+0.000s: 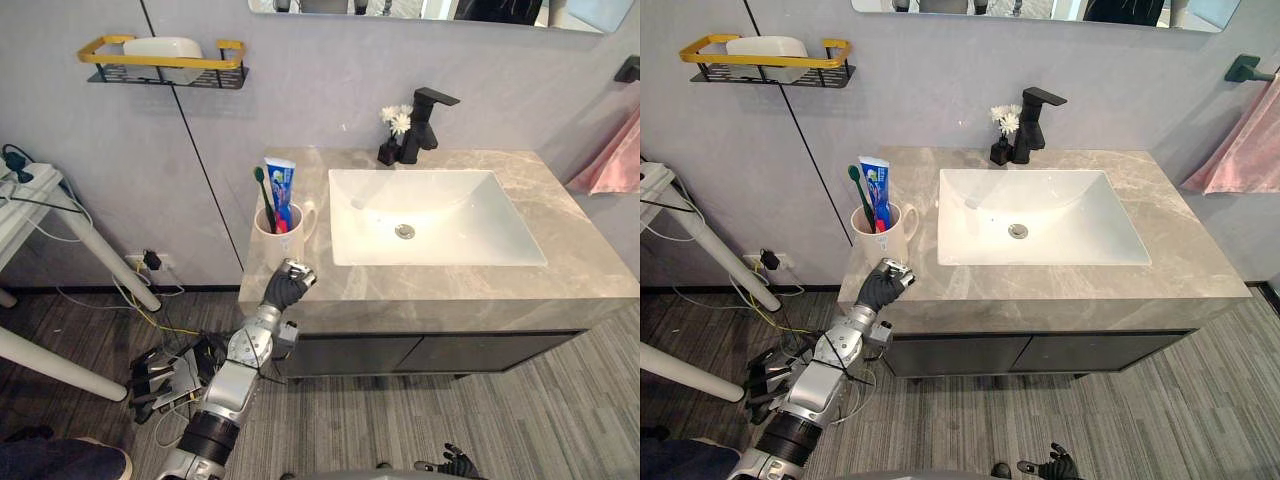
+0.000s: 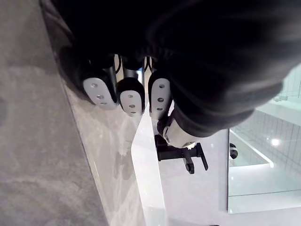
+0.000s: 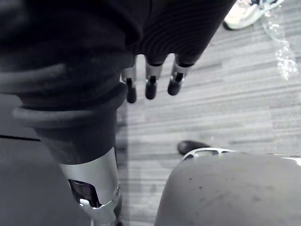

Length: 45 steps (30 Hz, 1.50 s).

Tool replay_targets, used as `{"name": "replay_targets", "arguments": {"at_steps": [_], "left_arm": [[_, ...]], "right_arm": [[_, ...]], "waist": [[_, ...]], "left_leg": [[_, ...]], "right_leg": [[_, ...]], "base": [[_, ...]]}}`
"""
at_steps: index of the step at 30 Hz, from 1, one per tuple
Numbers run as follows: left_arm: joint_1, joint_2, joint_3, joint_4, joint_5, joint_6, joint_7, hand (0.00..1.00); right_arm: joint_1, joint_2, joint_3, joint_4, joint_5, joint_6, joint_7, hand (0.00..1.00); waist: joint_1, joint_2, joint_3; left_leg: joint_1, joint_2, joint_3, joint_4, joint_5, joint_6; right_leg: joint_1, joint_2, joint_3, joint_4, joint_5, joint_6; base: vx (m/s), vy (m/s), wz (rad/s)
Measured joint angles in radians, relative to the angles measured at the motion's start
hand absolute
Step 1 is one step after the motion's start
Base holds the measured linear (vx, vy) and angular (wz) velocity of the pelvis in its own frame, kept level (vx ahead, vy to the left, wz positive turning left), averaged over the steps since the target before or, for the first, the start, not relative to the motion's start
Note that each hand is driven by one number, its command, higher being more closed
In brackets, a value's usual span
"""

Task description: Organize washtable

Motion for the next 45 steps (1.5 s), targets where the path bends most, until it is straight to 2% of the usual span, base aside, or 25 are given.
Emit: {"name": "replay_targets", "arguments": {"at_steps": [6, 13, 21, 29, 35, 45], "left_arm": [[-0.015, 0.0, -0.016, 0.009, 0.058, -0.006, 0.007, 1.0], [-0.052, -0.013, -0.012, 0.06, 0.158, -0.029, 0.092, 1.0], [-0.073, -0.05, 0.049, 0.1, 0.233, -0.022, 0.137, 1.0], [-0.054, -0.068, 0.114, 0.086, 0.224, -0.025, 0.153, 1.0], [0.018, -0.071, 0.162, 0.02, 0.127, -0.034, 0.142, 1.0], [0.031, -0.068, 0.188, 0.007, 0.074, -0.028, 0.111, 1.0]], "right_arm": [[0.0, 0.001, 0.002, -0.002, 0.0, -0.001, 0.0, 0.0], [-0.005, -0.001, 0.02, -0.006, -0.009, -0.003, -0.001, 0.0], [-0.008, -0.003, 0.033, -0.013, -0.021, -0.004, -0.001, 0.0], [-0.006, -0.006, 0.041, -0.024, -0.028, -0.005, -0.001, 0.0], [-0.003, -0.007, 0.042, -0.031, -0.038, -0.005, 0.0, 0.0], [0.0, -0.018, 0.069, -0.036, -0.041, -0.004, 0.001, 0.0]], "waist": [[-0.001, -0.004, 0.006], [-0.001, -0.006, 0.018], [-0.003, -0.005, 0.025], [-0.002, -0.003, 0.03], [0.001, -0.001, 0.03], [0.0, 0.003, 0.026]], "left_leg": [[0.0, 0.001, 0.007, 0.0, 0.0, -0.001], [0.0, 0.001, 0.029, -0.001, -0.001, -0.001], [0.002, 0.002, 0.041, 0.001, -0.001, -0.001], [0.003, 0.01, 0.043, -0.001, -0.002, -0.001], [0.003, 0.011, 0.043, -0.002, -0.002, -0.001], [0.004, 0.009, 0.042, -0.002, -0.001, 0.0]], "right_leg": [[-0.002, 0.001, 0.006, -0.001, 0.001, 0.001], [-0.015, 0.001, 0.029, -0.001, 0.008, 0.003], [-0.02, 0.002, 0.043, -0.004, 0.014, 0.003], [-0.02, 0.005, 0.048, -0.003, 0.014, 0.003], [-0.02, 0.006, 0.047, -0.002, 0.014, 0.003], [-0.019, 0.006, 0.046, -0.002, 0.014, 0.003]], "base": [[0.0, 0.0, -0.01], [-0.02, -0.003, -0.09], [-0.05, -0.011, -0.05], [-0.01, -0.004, -0.01], [-0.01, -0.005, 0.0], [-0.01, -0.003, 0.0]]}}
